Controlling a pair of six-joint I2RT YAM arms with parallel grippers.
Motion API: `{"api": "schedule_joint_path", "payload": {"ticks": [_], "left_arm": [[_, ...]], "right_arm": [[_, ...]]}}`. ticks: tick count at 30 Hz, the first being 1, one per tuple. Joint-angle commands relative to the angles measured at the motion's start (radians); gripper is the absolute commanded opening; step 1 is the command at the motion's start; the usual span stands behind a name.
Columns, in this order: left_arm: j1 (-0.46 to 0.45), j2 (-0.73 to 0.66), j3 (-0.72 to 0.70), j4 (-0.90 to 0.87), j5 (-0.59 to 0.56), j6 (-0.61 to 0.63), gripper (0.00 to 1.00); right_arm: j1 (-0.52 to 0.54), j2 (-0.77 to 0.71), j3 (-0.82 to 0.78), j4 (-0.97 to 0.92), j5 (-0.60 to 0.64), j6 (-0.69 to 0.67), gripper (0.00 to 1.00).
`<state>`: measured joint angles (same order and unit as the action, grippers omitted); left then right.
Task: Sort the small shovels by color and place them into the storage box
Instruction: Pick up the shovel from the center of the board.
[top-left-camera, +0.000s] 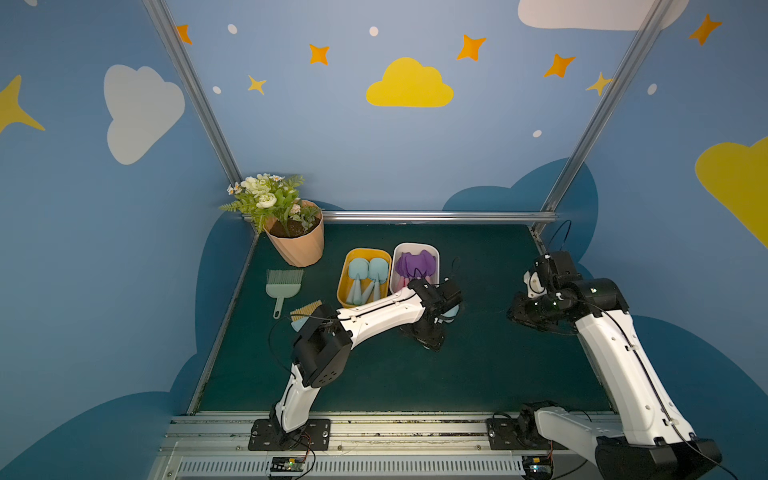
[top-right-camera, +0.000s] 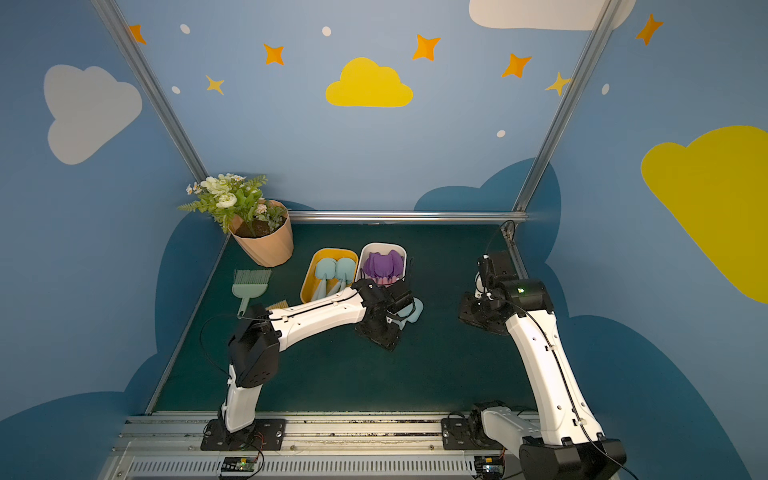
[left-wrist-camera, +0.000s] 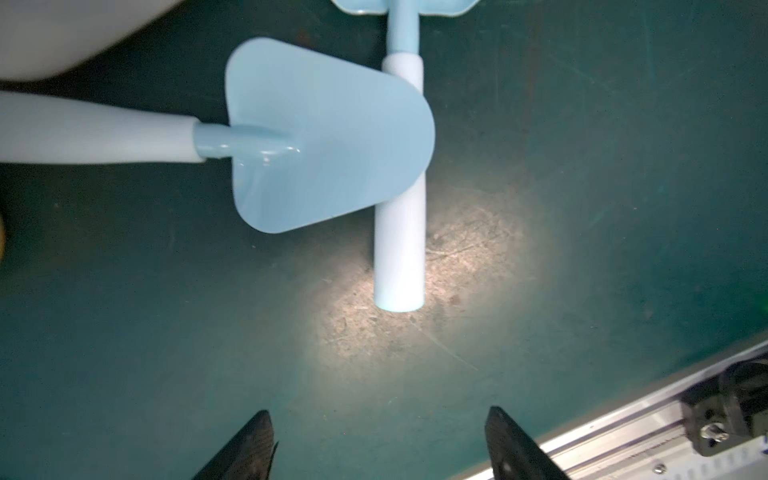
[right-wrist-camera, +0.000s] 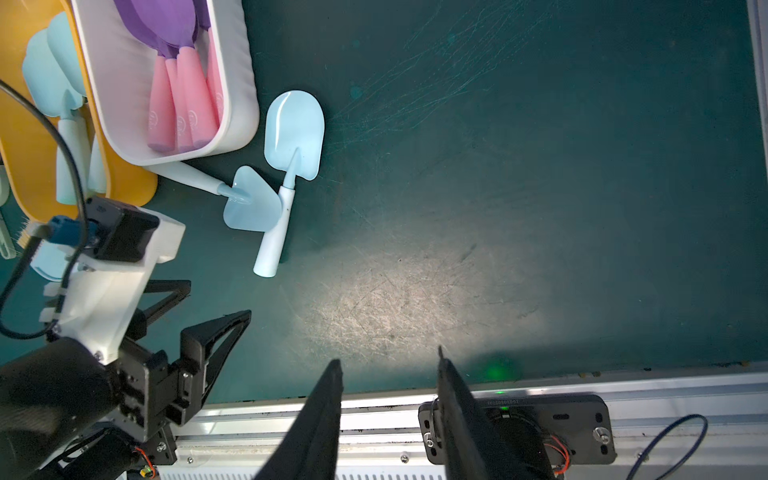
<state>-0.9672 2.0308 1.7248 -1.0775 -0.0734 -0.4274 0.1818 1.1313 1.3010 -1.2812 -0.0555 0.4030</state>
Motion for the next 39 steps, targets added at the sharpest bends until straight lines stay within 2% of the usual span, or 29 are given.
{"api": "schedule_joint_path", "payload": {"ticks": [1, 9, 14, 18, 23, 39], "left_arm": [[0.042, -0.029, -0.018, -0.043, -0.062, 0.158, 0.76], [0.145, -0.035, -0.026, -0.019, -0.061, 0.488, 0.74], [0.179, 0.005, 0.029, -0.016, -0.042, 0.623, 0.74], [0.189, 0.016, 0.019, 0.007, -0.029, 0.711, 0.74], [0.198, 0.046, 0.004, 0.015, 0.0, 0.751, 0.75], [0.199, 0.101, -0.017, 0.126, -0.159, 0.851, 0.78]], "right_arm": [[-0.004, 0.007, -0.009, 0.015, -0.013, -0.009, 0.39], [-0.005, 0.015, -0.008, 0.03, -0.019, -0.009, 0.39], [-0.007, 0.02, -0.008, 0.038, -0.022, -0.013, 0.39], [-0.008, 0.027, -0.009, 0.042, -0.02, -0.018, 0.39], [-0.011, 0.036, -0.017, 0.055, -0.026, -0.022, 0.39], [-0.028, 0.046, -0.05, 0.074, -0.041, -0.033, 0.39]]}}
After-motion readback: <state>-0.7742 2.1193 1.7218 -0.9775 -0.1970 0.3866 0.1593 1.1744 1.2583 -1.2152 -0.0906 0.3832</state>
